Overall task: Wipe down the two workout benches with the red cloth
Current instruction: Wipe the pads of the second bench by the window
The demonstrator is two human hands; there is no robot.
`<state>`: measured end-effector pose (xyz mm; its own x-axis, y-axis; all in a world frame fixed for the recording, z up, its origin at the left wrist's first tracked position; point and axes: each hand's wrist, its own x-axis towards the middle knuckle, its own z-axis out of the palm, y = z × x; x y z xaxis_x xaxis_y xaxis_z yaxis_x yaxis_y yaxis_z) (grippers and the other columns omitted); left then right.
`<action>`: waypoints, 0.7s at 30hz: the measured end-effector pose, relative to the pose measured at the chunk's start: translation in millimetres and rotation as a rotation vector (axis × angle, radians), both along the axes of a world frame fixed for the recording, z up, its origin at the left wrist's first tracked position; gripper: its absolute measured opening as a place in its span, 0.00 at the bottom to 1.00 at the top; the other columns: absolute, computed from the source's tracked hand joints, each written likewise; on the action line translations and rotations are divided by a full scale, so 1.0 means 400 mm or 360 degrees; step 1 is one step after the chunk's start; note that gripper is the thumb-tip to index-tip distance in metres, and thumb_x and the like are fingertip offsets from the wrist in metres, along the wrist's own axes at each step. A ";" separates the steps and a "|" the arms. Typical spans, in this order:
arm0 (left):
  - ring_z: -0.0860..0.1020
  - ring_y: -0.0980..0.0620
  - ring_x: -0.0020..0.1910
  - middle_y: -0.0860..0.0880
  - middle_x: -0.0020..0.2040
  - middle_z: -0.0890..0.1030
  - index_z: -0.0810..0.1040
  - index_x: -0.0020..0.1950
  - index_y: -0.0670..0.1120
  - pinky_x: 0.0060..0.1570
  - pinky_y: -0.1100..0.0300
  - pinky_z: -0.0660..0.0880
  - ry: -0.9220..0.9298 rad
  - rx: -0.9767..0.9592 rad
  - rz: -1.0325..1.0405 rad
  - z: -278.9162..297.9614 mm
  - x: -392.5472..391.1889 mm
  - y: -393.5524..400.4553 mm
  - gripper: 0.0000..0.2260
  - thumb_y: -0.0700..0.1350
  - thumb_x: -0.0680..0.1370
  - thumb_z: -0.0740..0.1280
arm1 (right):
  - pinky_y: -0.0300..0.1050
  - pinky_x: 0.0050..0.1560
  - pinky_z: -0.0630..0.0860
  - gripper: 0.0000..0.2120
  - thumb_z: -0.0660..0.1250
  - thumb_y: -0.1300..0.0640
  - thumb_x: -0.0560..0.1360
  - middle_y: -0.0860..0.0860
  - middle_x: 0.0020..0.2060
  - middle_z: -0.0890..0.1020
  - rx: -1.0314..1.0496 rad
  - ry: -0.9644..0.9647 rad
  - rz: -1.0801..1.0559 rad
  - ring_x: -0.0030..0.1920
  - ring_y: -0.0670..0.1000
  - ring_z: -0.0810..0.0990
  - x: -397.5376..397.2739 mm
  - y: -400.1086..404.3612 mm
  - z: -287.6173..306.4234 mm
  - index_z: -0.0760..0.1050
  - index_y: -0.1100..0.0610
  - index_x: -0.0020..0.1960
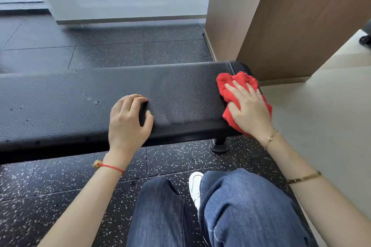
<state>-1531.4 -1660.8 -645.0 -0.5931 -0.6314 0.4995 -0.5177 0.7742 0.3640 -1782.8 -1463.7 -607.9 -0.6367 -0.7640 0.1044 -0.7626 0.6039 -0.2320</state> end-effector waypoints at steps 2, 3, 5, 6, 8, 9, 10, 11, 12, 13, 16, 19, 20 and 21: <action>0.75 0.43 0.62 0.47 0.59 0.79 0.77 0.58 0.44 0.65 0.48 0.69 -0.0004 -0.0001 0.0010 0.000 -0.002 0.002 0.13 0.46 0.76 0.64 | 0.55 0.77 0.48 0.26 0.58 0.53 0.78 0.47 0.77 0.61 0.0010 -0.0029 -0.0146 0.77 0.56 0.56 -0.050 -0.022 0.000 0.62 0.45 0.76; 0.75 0.43 0.62 0.47 0.60 0.78 0.77 0.58 0.44 0.65 0.48 0.69 -0.0010 0.0001 0.0016 0.000 -0.002 0.002 0.13 0.46 0.76 0.63 | 0.55 0.77 0.47 0.26 0.57 0.52 0.78 0.47 0.77 0.60 0.0015 -0.0055 -0.0197 0.77 0.56 0.56 -0.075 -0.048 0.002 0.62 0.46 0.76; 0.75 0.42 0.62 0.47 0.60 0.78 0.77 0.58 0.44 0.65 0.48 0.69 -0.0022 -0.0003 0.0029 -0.001 -0.003 0.002 0.13 0.46 0.76 0.63 | 0.56 0.77 0.46 0.26 0.56 0.50 0.79 0.47 0.78 0.59 0.0041 -0.0127 -0.0268 0.77 0.56 0.55 -0.121 -0.121 0.012 0.60 0.45 0.76; 0.75 0.42 0.62 0.47 0.59 0.78 0.77 0.58 0.44 0.65 0.48 0.69 -0.0028 -0.0011 0.0035 -0.001 -0.003 0.002 0.13 0.46 0.76 0.63 | 0.55 0.77 0.45 0.26 0.55 0.49 0.79 0.47 0.78 0.58 0.0064 -0.0156 -0.0281 0.77 0.57 0.54 -0.135 -0.160 0.019 0.60 0.45 0.77; 0.75 0.42 0.62 0.46 0.59 0.78 0.77 0.58 0.44 0.66 0.48 0.69 -0.0039 -0.0026 0.0038 -0.002 -0.004 0.003 0.13 0.47 0.76 0.63 | 0.55 0.77 0.45 0.25 0.54 0.48 0.79 0.46 0.78 0.58 0.0105 -0.0149 -0.0223 0.77 0.57 0.54 -0.137 -0.230 0.024 0.60 0.45 0.76; 0.75 0.42 0.62 0.46 0.59 0.78 0.77 0.59 0.44 0.66 0.48 0.69 -0.0043 -0.0030 0.0039 -0.002 -0.005 0.003 0.13 0.46 0.76 0.63 | 0.55 0.77 0.46 0.25 0.54 0.48 0.79 0.46 0.78 0.58 0.0117 -0.0133 -0.0139 0.77 0.57 0.54 -0.122 -0.257 0.022 0.60 0.44 0.76; 0.75 0.42 0.62 0.46 0.60 0.78 0.77 0.59 0.44 0.66 0.48 0.69 -0.0049 -0.0029 0.0040 -0.003 -0.005 0.003 0.13 0.46 0.76 0.63 | 0.55 0.77 0.46 0.25 0.54 0.49 0.79 0.46 0.78 0.58 0.0124 -0.0129 -0.0030 0.78 0.56 0.54 -0.100 -0.276 0.021 0.60 0.44 0.76; 0.75 0.42 0.62 0.46 0.60 0.78 0.77 0.59 0.44 0.66 0.48 0.69 -0.0056 -0.0026 0.0041 -0.003 -0.004 0.002 0.13 0.46 0.76 0.63 | 0.55 0.77 0.45 0.26 0.55 0.49 0.79 0.45 0.78 0.58 0.0125 -0.0131 0.0090 0.78 0.56 0.53 -0.072 -0.285 0.018 0.60 0.44 0.76; 0.75 0.42 0.62 0.46 0.60 0.78 0.77 0.59 0.44 0.66 0.48 0.69 -0.0058 -0.0020 0.0039 -0.003 -0.004 0.002 0.13 0.46 0.76 0.63 | 0.55 0.78 0.45 0.26 0.56 0.49 0.79 0.45 0.78 0.58 0.0116 -0.0133 0.0206 0.78 0.55 0.53 -0.044 -0.282 0.015 0.60 0.43 0.76; 0.75 0.42 0.62 0.46 0.60 0.78 0.77 0.59 0.44 0.66 0.48 0.69 -0.0056 -0.0016 0.0035 -0.003 -0.004 0.002 0.13 0.46 0.77 0.63 | 0.54 0.78 0.44 0.26 0.57 0.49 0.78 0.44 0.78 0.59 0.0101 -0.0136 0.0310 0.78 0.55 0.53 -0.019 -0.267 0.013 0.60 0.43 0.76; 0.75 0.43 0.62 0.46 0.60 0.78 0.77 0.59 0.44 0.66 0.48 0.70 -0.0049 -0.0014 0.0031 0.000 -0.003 0.005 0.13 0.46 0.77 0.63 | 0.55 0.78 0.46 0.26 0.60 0.50 0.77 0.43 0.77 0.61 0.0057 -0.0125 0.0516 0.78 0.52 0.53 0.037 -0.181 0.017 0.62 0.43 0.75; 0.75 0.43 0.62 0.46 0.60 0.78 0.77 0.59 0.43 0.66 0.48 0.70 -0.0031 -0.0014 0.0020 0.000 -0.002 0.005 0.13 0.46 0.77 0.63 | 0.55 0.78 0.47 0.26 0.59 0.50 0.77 0.43 0.76 0.62 -0.0014 -0.0105 0.0479 0.78 0.52 0.54 0.061 -0.067 0.010 0.64 0.43 0.74; 0.75 0.43 0.62 0.46 0.60 0.78 0.77 0.59 0.43 0.65 0.48 0.70 -0.0031 -0.0017 0.0022 0.000 -0.002 0.004 0.13 0.46 0.77 0.63 | 0.56 0.78 0.47 0.26 0.58 0.49 0.77 0.43 0.76 0.63 -0.0036 -0.0088 0.0410 0.77 0.52 0.55 0.056 -0.037 0.006 0.64 0.44 0.74; 0.75 0.43 0.62 0.46 0.60 0.78 0.77 0.59 0.43 0.65 0.48 0.70 -0.0029 -0.0020 0.0022 0.000 -0.002 0.004 0.13 0.46 0.77 0.63 | 0.56 0.77 0.47 0.26 0.57 0.48 0.76 0.44 0.76 0.63 -0.0048 -0.0066 0.0322 0.77 0.54 0.56 0.041 -0.013 0.002 0.65 0.44 0.74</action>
